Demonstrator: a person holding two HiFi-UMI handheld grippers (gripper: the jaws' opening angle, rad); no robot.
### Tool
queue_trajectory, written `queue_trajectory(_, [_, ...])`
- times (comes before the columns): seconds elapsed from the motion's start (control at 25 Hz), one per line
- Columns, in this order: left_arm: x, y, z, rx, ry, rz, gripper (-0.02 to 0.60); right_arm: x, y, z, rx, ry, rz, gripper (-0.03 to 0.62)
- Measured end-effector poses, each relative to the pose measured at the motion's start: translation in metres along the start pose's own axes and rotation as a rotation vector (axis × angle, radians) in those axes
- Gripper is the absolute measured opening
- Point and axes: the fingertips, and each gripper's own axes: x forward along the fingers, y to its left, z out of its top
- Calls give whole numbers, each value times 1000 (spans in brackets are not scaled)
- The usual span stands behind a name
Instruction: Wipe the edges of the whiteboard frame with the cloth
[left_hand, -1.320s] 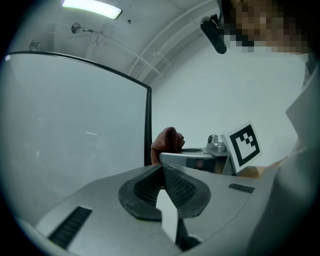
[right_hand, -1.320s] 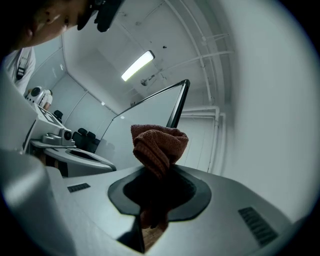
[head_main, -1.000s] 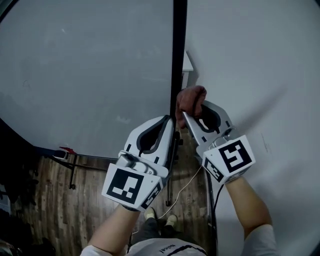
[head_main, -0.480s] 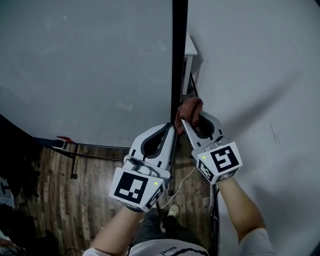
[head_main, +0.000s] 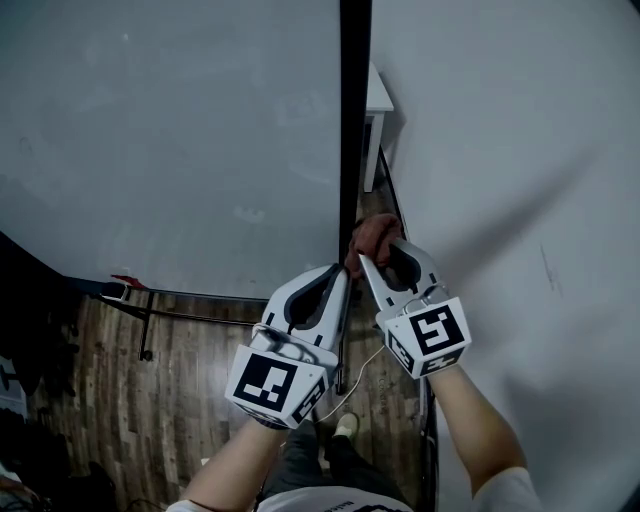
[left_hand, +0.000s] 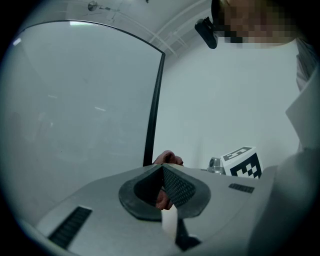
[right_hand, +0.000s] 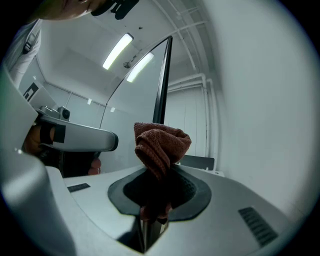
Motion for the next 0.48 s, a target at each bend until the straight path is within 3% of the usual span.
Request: queue_trajectory(0.48, [-24,-21,4,-3,7,-13,8,-31,24,5,46,30,7,75])
